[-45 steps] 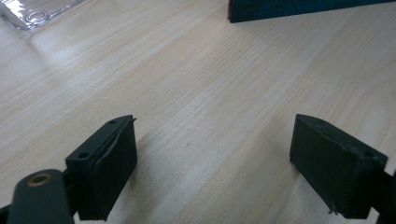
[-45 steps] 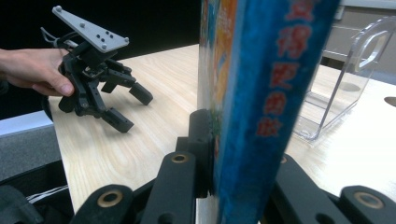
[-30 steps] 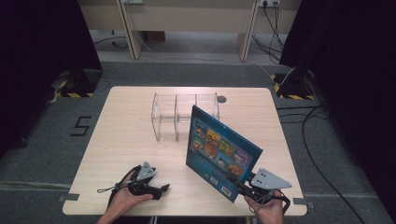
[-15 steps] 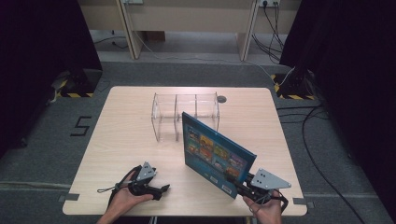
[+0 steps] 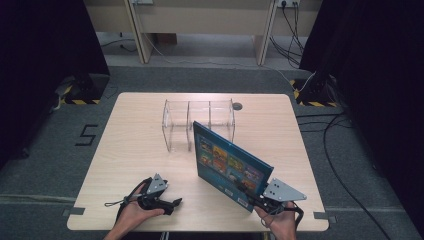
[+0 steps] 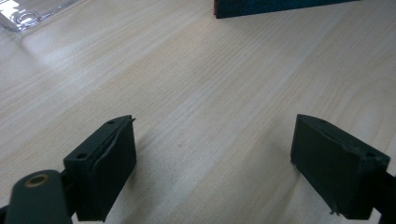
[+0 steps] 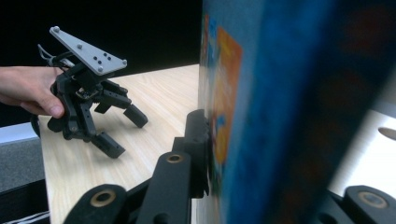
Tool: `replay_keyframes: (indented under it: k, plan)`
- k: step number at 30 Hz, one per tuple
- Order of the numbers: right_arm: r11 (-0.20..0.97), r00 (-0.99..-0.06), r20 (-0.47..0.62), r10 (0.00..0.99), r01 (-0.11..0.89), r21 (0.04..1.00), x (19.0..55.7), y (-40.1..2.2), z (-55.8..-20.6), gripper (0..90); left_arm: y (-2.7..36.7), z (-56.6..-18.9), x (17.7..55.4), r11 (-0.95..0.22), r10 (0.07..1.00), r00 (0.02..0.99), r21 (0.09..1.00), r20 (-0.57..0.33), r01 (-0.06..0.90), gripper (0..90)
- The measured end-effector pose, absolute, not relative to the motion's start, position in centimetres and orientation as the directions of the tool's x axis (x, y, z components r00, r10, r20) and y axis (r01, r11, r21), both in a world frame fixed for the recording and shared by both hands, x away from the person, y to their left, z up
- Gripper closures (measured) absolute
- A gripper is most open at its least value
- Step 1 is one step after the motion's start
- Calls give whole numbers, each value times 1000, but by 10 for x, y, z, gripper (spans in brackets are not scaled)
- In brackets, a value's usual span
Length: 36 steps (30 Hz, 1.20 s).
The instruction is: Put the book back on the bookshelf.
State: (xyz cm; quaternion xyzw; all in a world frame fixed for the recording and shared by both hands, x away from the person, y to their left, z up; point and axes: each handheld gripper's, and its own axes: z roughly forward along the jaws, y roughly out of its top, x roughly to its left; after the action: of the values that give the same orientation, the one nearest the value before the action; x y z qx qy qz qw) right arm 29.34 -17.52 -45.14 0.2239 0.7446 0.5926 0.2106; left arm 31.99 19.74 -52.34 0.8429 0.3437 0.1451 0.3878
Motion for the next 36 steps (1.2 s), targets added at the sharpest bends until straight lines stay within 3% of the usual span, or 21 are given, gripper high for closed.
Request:
replay_keyframes:
  k: [6,16,24,36]
  plan:
    - [144,-801,-5,599,102,984,293,-173,-454,828,197,-523,320,-465,689,724,753,-22,465,132]
    - [123,-795,-24,606,65,990,293,-160,-442,832,196,-523,320,-467,683,730,755,-23,461,132]
    - [25,-789,34,613,63,998,300,-162,-436,833,196,-523,320,-469,681,732,754,-23,460,132]
    - [7,-746,39,665,58,998,302,-173,-430,833,196,-523,320,-469,681,732,754,-23,460,132]
